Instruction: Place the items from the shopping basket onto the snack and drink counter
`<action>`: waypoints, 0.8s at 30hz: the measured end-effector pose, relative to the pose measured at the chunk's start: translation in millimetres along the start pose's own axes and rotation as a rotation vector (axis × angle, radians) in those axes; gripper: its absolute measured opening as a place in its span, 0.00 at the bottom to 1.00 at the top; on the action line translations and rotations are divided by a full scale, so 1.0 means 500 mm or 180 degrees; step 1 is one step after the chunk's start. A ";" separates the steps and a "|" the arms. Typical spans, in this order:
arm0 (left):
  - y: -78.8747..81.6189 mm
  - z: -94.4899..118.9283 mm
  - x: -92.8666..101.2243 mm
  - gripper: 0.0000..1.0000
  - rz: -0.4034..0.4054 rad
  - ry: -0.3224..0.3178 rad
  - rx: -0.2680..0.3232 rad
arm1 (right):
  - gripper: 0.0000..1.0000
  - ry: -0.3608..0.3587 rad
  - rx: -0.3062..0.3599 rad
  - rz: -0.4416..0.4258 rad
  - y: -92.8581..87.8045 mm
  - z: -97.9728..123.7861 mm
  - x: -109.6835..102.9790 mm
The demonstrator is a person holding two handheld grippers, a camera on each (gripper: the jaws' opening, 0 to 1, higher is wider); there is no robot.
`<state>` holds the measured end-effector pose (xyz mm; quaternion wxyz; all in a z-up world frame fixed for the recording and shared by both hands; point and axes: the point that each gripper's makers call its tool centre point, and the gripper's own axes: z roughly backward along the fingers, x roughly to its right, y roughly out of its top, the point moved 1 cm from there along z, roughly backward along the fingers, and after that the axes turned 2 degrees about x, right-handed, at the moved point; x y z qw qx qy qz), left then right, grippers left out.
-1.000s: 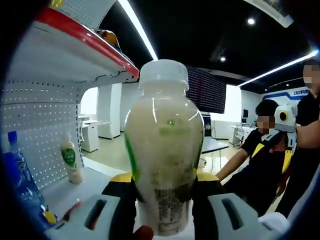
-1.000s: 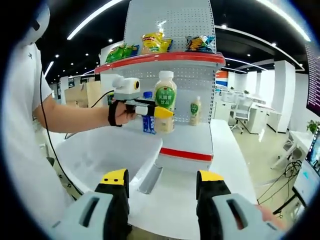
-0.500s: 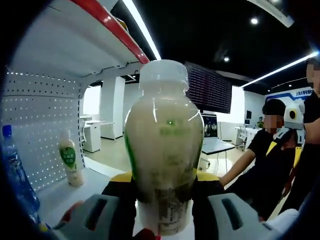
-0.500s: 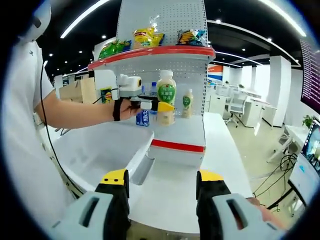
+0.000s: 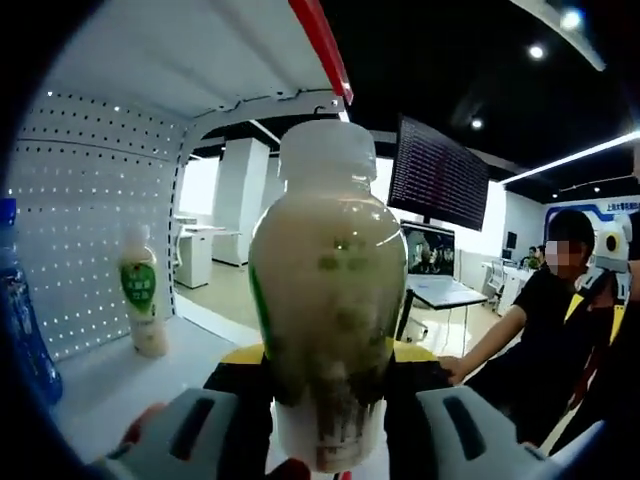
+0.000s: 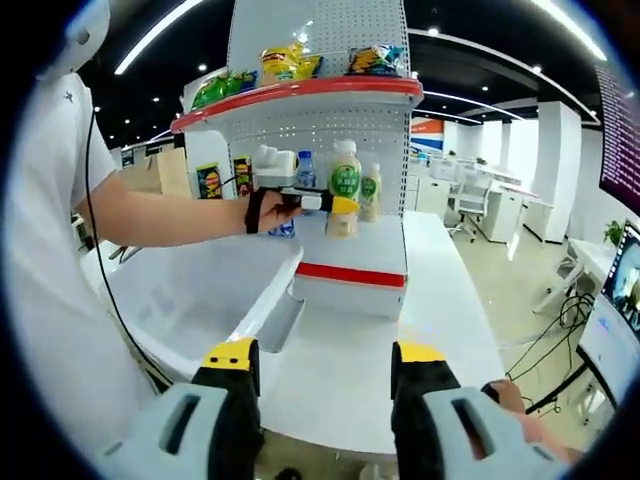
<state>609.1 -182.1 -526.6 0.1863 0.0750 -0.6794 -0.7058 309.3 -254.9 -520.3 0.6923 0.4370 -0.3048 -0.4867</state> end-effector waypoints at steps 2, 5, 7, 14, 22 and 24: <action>-0.002 -0.009 -0.006 0.43 -0.0004 0.0025 -0.0011 | 0.51 -0.0002 -0.0011 -0.0006 -0.001 -0.001 0.004; -0.005 -0.024 -0.015 0.43 -0.0076 0.0031 -0.0035 | 0.51 -0.0001 -0.0013 -0.0013 -0.002 -0.003 0.012; -0.002 -0.030 -0.016 0.43 -0.0065 0.0006 0.0002 | 0.50 0.0002 -0.0025 -0.0017 -0.003 -0.005 0.016; -0.004 -0.055 -0.034 0.43 -0.0161 0.0054 -0.0024 | 0.50 0.0025 -0.0089 -0.0022 -0.018 -0.006 0.026; -0.018 -0.077 -0.055 0.43 -0.0246 0.0095 -0.0069 | 0.49 0.0012 -0.0100 -0.0009 -0.017 0.000 0.051; -0.028 -0.081 -0.057 0.43 -0.0308 0.0111 -0.0132 | 0.48 0.0014 -0.0091 -0.0009 -0.013 0.000 0.056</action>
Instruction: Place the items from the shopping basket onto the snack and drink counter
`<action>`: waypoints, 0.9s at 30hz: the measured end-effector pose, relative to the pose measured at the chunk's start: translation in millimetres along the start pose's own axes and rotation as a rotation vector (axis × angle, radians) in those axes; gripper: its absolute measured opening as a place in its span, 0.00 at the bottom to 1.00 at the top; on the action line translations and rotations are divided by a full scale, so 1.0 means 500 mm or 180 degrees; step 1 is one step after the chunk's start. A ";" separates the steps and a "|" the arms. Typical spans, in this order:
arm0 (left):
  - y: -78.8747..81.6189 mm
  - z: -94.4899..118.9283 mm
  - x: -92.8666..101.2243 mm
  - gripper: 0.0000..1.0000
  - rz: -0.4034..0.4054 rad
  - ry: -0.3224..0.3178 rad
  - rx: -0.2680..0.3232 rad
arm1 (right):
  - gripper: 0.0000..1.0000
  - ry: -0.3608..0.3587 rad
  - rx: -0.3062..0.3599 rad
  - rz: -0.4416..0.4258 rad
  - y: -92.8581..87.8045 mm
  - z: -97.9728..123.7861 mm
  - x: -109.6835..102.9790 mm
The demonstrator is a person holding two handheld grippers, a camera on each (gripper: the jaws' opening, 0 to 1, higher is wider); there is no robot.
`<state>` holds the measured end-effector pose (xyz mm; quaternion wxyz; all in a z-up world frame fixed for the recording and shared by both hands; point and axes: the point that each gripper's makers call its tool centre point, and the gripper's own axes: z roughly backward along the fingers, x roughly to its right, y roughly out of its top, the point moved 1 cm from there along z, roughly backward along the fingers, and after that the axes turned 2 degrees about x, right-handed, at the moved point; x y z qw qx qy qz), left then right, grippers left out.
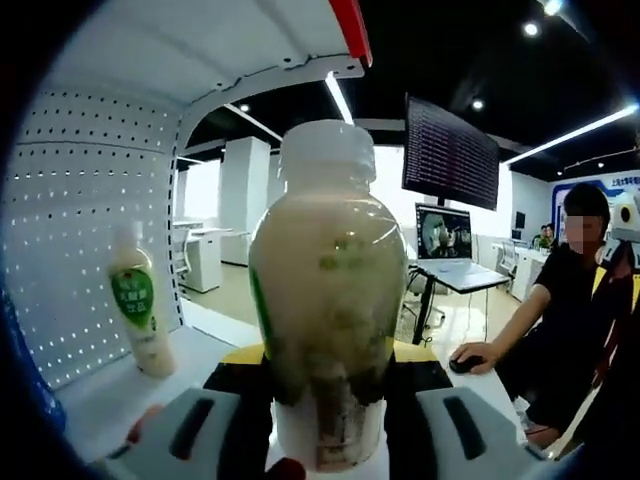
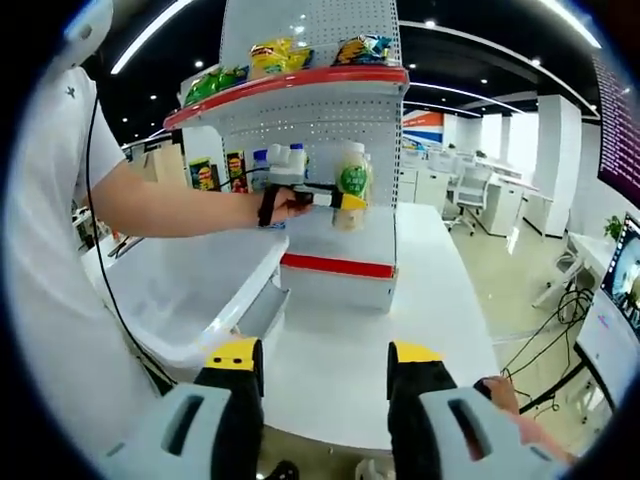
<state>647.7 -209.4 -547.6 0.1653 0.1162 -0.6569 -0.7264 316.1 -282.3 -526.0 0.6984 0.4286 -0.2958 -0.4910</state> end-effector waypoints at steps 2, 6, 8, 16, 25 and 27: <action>-0.013 -0.004 -0.005 0.43 0.0077 0.0007 -0.0033 | 0.48 -0.0002 -0.0002 0.0029 0.004 0.001 0.006; -0.023 -0.009 -0.014 0.43 0.0078 0.0028 -0.0077 | 0.48 0.0005 0.0018 0.0024 0.009 0.002 0.011; -0.022 -0.015 -0.018 0.43 0.0018 0.0032 -0.0090 | 0.48 0.0023 -0.0024 0.0060 0.006 0.000 0.011; -0.046 -0.039 -0.043 0.43 0.0136 0.0085 -0.0209 | 0.45 -0.0013 0.0016 0.0094 0.025 0.000 0.025; -0.064 -0.044 -0.041 0.44 0.0070 0.0009 -0.0250 | 0.46 -0.0023 0.0100 0.0109 0.053 0.000 0.033; -0.065 -0.040 -0.036 0.44 0.0037 -0.0001 -0.0257 | 0.46 -0.0028 0.0125 0.0091 0.054 -0.003 0.034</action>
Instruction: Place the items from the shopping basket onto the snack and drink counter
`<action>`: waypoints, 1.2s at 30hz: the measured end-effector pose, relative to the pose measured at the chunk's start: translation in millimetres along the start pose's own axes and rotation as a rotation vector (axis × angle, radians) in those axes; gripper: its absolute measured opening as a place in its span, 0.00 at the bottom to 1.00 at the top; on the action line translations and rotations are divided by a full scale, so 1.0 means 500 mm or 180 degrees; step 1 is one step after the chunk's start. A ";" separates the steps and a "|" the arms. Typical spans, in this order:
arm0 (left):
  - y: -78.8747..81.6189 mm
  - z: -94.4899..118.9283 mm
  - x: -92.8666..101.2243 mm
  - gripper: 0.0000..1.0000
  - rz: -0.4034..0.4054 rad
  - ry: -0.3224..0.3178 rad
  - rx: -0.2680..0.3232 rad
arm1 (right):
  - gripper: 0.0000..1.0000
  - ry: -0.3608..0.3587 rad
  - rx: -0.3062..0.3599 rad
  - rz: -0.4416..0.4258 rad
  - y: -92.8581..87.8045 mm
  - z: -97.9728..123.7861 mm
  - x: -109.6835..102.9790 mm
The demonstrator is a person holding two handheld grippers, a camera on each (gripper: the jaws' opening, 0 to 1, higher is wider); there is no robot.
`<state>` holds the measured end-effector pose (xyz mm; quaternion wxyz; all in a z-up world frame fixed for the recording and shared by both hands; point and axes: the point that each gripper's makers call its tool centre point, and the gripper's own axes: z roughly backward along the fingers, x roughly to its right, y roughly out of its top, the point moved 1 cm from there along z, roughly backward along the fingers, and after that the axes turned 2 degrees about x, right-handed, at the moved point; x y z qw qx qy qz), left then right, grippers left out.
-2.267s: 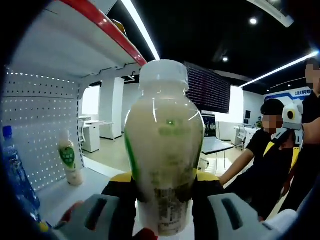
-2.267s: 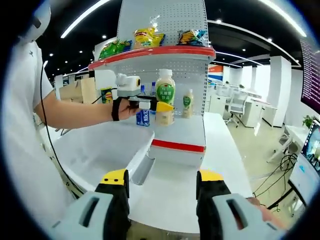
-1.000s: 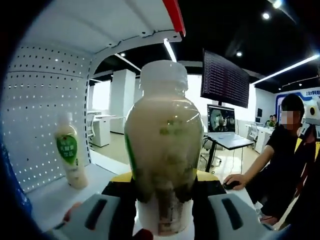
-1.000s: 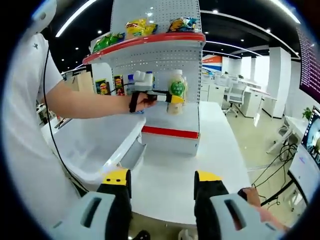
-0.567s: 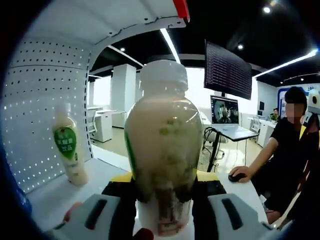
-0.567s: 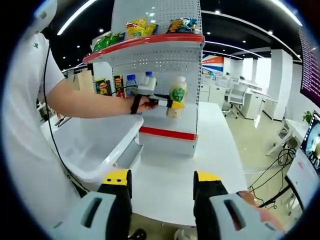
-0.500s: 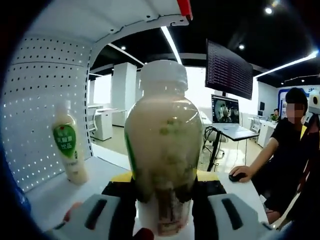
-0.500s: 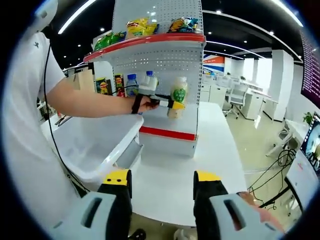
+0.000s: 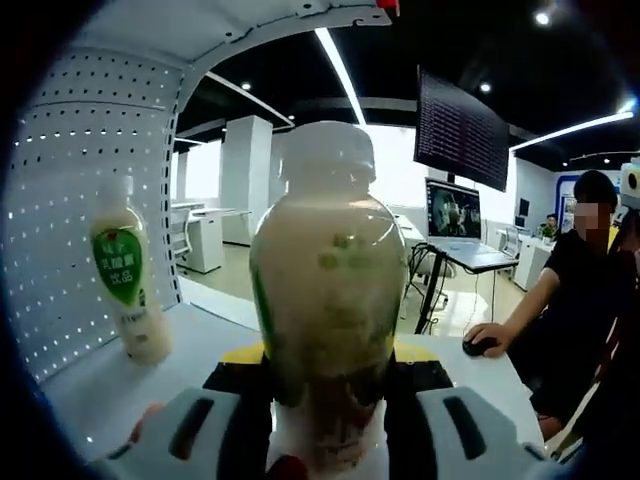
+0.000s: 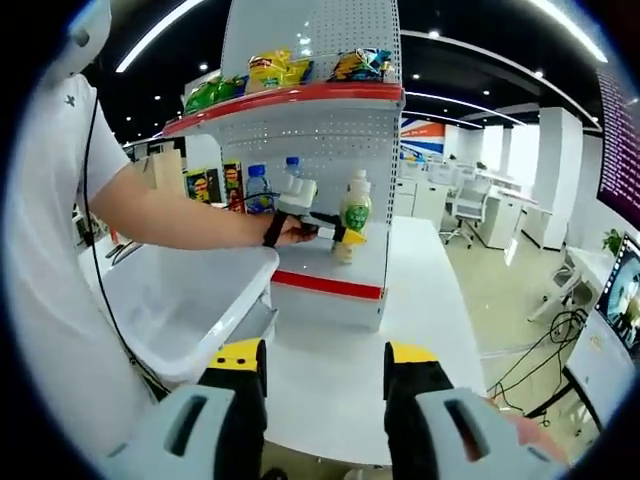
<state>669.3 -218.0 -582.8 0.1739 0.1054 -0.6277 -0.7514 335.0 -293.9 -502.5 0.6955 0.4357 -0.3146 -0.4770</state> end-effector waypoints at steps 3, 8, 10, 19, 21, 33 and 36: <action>-0.002 0.002 0.009 0.44 -0.0118 -0.0022 -0.0055 | 0.46 -0.0012 0.0005 0.0029 0.004 -0.005 -0.003; -0.006 0.007 0.008 0.45 -0.0138 -0.0060 -0.0076 | 0.46 -0.0001 0.0026 0.0057 0.012 -0.004 -0.003; -0.009 0.013 0.009 0.45 -0.0142 -0.0072 -0.0109 | 0.46 -0.0001 0.0021 0.0058 0.011 -0.004 -0.003; -0.019 0.026 0.008 0.45 -0.0081 -0.0045 -0.0239 | 0.47 0.0060 0.0150 0.0139 0.045 -0.006 -0.017; -0.019 0.025 0.009 0.45 -0.0076 -0.0028 -0.0259 | 0.47 0.0048 0.0143 0.0170 0.044 -0.005 -0.019; -0.023 0.033 0.002 0.46 0.0150 0.0153 -0.0359 | 0.48 -0.0039 -0.0004 0.0242 0.014 -0.001 -0.029; -0.011 0.040 0.002 0.47 0.0137 0.0216 -0.0344 | 0.48 -0.0057 -0.0014 0.0160 0.010 -0.001 -0.027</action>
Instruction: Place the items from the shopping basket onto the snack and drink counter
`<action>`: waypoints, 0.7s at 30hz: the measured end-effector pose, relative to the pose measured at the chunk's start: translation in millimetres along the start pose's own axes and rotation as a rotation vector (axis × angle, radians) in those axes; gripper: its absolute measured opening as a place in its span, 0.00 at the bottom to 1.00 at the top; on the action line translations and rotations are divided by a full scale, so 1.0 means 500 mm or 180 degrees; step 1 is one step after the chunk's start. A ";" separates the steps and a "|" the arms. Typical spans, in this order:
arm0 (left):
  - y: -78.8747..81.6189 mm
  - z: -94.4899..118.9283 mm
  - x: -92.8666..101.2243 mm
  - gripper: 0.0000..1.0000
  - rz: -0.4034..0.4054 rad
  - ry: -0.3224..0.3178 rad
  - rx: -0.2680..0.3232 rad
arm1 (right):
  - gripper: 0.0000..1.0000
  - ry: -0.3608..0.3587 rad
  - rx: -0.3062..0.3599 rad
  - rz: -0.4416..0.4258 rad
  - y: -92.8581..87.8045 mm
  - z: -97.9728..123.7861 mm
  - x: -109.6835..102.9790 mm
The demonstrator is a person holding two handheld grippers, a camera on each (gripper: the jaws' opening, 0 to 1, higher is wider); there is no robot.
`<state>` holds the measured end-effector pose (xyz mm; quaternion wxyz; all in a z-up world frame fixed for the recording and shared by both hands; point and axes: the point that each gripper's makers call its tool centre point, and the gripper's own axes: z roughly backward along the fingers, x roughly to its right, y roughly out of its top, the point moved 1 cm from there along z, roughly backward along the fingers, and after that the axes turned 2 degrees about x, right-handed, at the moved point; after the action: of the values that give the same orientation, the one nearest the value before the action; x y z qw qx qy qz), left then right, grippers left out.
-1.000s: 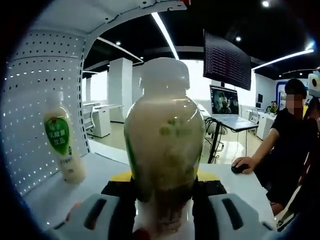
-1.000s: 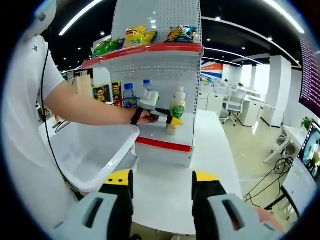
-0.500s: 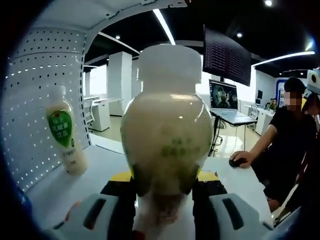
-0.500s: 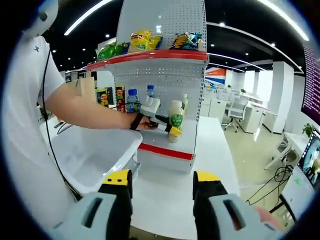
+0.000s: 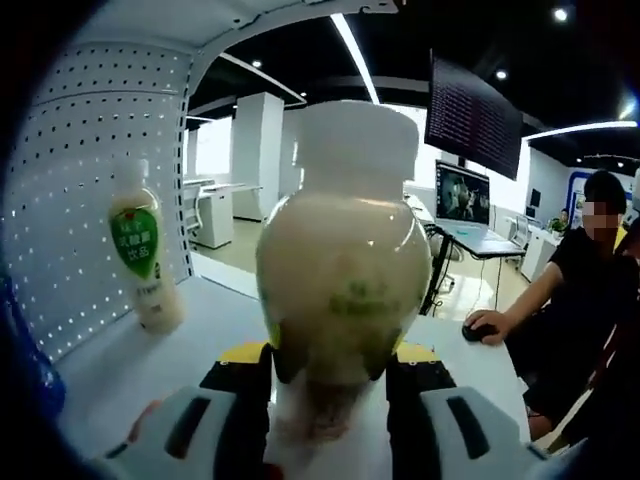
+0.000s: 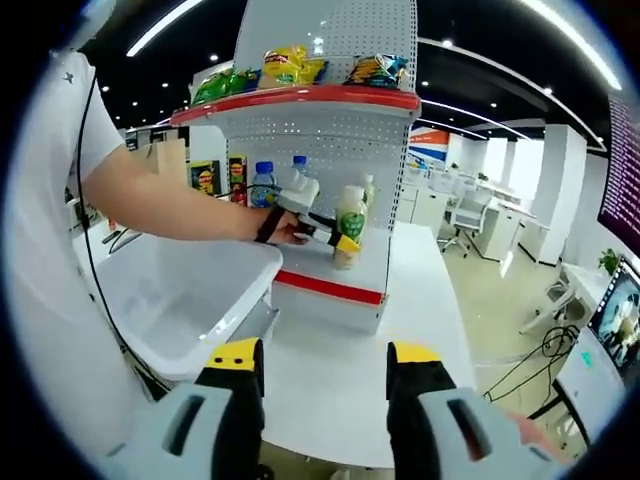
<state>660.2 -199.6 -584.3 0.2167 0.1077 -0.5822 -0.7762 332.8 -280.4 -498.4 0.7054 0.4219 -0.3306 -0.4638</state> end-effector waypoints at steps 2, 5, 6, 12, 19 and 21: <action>0.002 0.006 -0.002 0.48 0.0085 0.0072 -0.0016 | 0.48 0.0001 -0.0004 0.0007 0.002 0.000 -0.004; 0.003 0.014 0.001 0.51 0.0085 0.0083 -0.0034 | 0.49 0.0054 0.0007 0.0054 0.009 -0.002 -0.015; 0.003 0.018 0.001 0.52 0.0081 0.0094 -0.0052 | 0.49 0.0059 0.0015 0.0058 0.010 -0.003 -0.016; 0.008 0.042 -0.003 0.53 0.0150 0.0165 -0.0012 | 0.49 0.0063 0.0021 0.0094 0.018 -0.009 -0.018; 0.013 0.066 0.038 0.58 0.0200 0.0073 0.0038 | 0.50 0.0088 -0.0014 0.0116 0.013 -0.014 -0.024; 0.007 0.074 0.062 0.67 0.0123 -0.0062 -0.0026 | 0.50 0.0119 -0.0015 0.0119 0.013 -0.015 -0.029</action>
<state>618.0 -183.0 -567.4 0.2264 0.0881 -0.5831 -0.7752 336.8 -263.1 -496.8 0.7209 0.4226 -0.3242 -0.4434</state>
